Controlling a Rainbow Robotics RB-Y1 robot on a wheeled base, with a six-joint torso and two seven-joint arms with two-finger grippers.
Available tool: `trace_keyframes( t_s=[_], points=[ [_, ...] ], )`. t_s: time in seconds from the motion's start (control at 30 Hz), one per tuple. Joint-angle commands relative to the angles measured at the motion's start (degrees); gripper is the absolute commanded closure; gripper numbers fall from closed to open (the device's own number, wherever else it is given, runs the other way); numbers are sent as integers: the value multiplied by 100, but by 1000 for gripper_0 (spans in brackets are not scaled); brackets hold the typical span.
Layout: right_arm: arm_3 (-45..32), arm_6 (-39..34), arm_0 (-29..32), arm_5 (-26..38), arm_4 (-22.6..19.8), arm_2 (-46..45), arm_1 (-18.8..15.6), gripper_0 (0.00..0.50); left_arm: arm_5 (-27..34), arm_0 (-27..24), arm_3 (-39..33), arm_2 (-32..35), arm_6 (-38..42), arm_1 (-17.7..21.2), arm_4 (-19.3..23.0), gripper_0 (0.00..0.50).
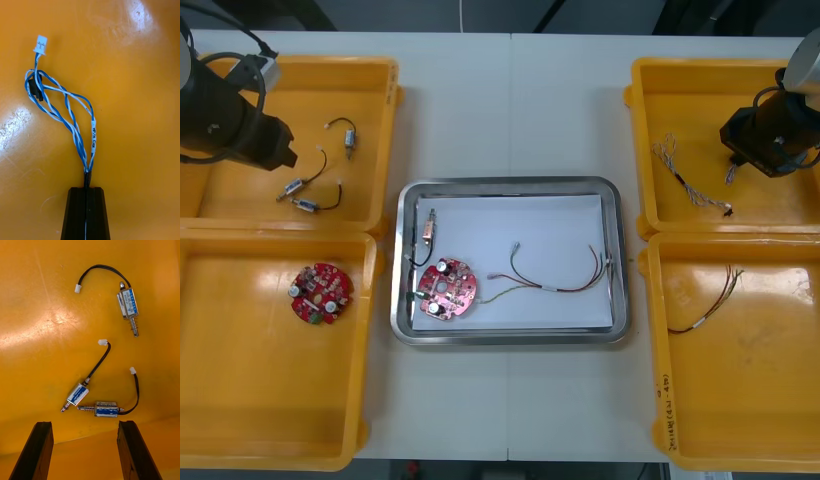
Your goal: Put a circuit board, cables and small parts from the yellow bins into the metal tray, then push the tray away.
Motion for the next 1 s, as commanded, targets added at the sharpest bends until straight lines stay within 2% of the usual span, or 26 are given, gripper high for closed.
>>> trace_keyframes(
  t_s=[0.03, 0.37, 0.6, 1.0],
  points=[
    [-418, -150, 6, 596, -12, -52, -2, 500, -213, -275, 194, 132, -789, 210, -80, 0],
    [-1710, -62, 15, 2082, 120, -43, -160, 500, -1074, -266, 845, -229, -850, 166, -53, 0],
    [-2967, 70, 217, 3136, 85, -34, -195, 500, -1320, -258, 1056, -457, -824, 78, -53, 0],
    [-5357, 1063, 850, 4960, -109, 1, -195, 500, -1689, -170, 1363, -765, -789, -71, -71, 0]
  ],
)
